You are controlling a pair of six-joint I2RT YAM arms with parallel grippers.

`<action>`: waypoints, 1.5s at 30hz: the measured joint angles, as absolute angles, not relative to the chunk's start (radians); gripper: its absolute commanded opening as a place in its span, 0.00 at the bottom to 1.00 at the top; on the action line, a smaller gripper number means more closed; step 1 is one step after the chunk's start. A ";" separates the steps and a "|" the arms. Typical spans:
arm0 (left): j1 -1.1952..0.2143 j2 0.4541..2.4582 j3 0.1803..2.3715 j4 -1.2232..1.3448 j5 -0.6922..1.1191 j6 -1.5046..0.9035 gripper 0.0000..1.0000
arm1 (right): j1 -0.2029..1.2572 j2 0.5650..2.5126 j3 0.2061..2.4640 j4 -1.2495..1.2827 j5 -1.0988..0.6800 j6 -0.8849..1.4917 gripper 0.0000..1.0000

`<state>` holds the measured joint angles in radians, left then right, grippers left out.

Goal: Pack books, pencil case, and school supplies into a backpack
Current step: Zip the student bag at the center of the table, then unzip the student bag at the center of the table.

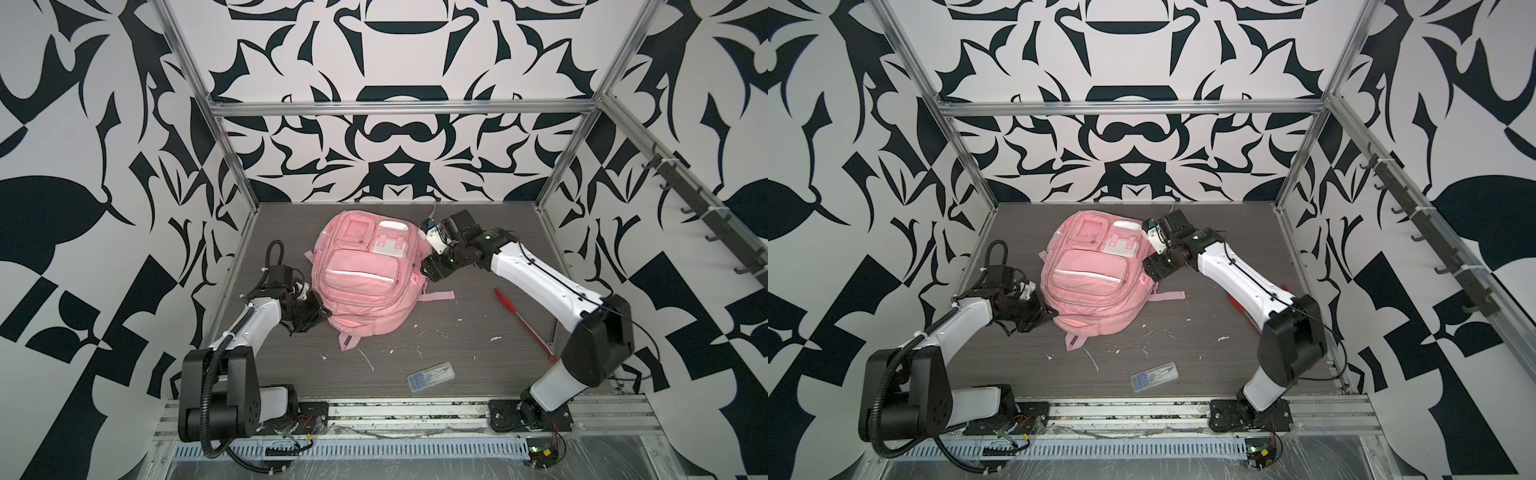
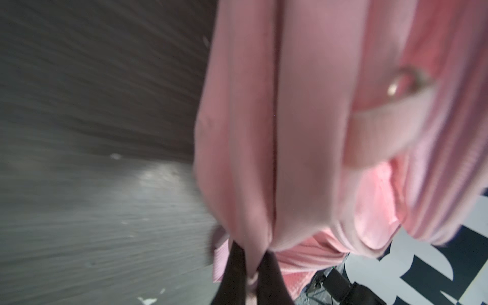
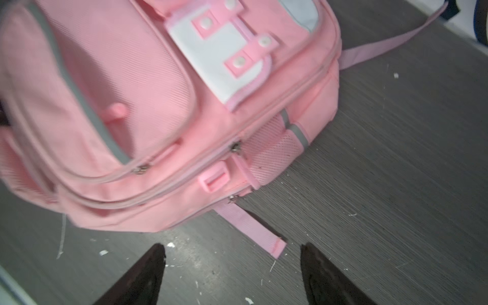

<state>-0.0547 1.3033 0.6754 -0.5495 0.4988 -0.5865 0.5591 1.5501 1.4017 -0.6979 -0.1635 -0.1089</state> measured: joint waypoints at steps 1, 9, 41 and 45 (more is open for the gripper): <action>-0.084 1.303 0.675 -0.548 0.494 -0.601 0.00 | 0.572 1.525 1.388 -0.690 -0.188 -0.122 0.77; -0.127 1.303 0.675 -0.545 0.495 -0.633 0.00 | 0.600 1.599 1.274 -0.569 -0.331 -0.264 0.74; -0.122 1.256 0.599 -0.545 0.526 -0.669 0.00 | 0.577 1.876 1.472 -0.490 -0.282 -0.632 0.56; -0.121 1.270 0.625 -0.569 0.540 -0.669 0.00 | 0.579 1.944 1.529 -0.494 -0.273 -0.656 0.56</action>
